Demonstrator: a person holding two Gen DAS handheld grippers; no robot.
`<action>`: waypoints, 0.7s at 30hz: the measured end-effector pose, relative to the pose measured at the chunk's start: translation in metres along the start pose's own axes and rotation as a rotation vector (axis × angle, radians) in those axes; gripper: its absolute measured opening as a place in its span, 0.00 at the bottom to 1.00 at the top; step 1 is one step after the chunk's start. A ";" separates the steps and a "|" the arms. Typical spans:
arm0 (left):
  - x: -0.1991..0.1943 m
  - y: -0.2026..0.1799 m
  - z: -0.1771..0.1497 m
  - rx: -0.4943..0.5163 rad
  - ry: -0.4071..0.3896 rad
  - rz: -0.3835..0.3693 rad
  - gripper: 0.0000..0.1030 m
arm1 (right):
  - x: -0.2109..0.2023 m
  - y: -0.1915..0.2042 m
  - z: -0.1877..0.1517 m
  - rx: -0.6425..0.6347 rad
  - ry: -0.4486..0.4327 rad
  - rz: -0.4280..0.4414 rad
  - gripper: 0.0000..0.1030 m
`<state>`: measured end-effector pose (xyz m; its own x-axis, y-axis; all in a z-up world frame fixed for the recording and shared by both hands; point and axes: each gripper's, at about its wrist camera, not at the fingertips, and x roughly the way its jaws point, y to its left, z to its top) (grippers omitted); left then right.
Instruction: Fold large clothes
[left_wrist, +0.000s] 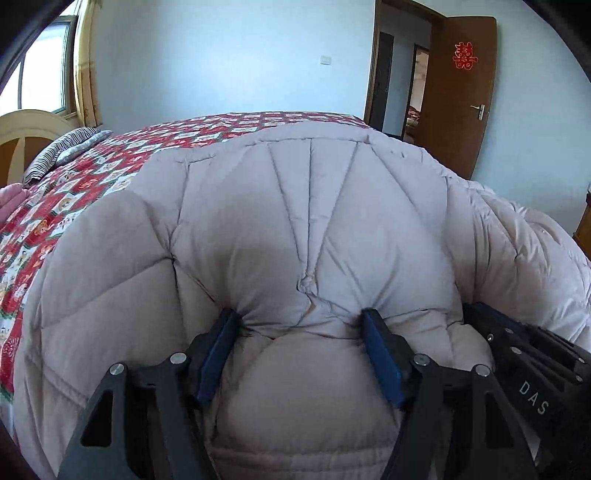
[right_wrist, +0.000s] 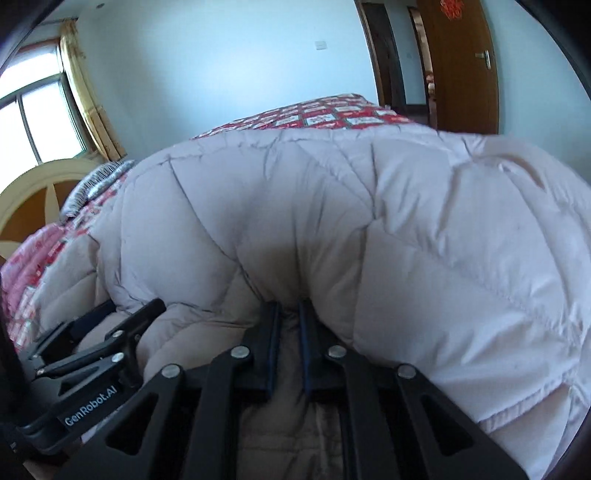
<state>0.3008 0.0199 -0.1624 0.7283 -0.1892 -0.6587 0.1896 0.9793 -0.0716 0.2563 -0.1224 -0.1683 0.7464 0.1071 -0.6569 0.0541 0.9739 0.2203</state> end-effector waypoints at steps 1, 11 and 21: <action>0.000 0.000 -0.001 0.002 0.000 0.003 0.69 | -0.001 0.002 0.000 -0.007 0.003 -0.008 0.10; -0.002 -0.003 -0.006 0.018 -0.004 0.030 0.69 | -0.017 0.039 -0.012 -0.105 0.036 0.008 0.14; 0.000 -0.009 -0.007 0.030 0.005 0.055 0.69 | -0.007 0.035 -0.024 -0.093 0.027 -0.007 0.10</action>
<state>0.2951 0.0117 -0.1669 0.7350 -0.1348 -0.6645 0.1690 0.9855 -0.0130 0.2369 -0.0845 -0.1735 0.7279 0.1041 -0.6778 -0.0035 0.9890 0.1482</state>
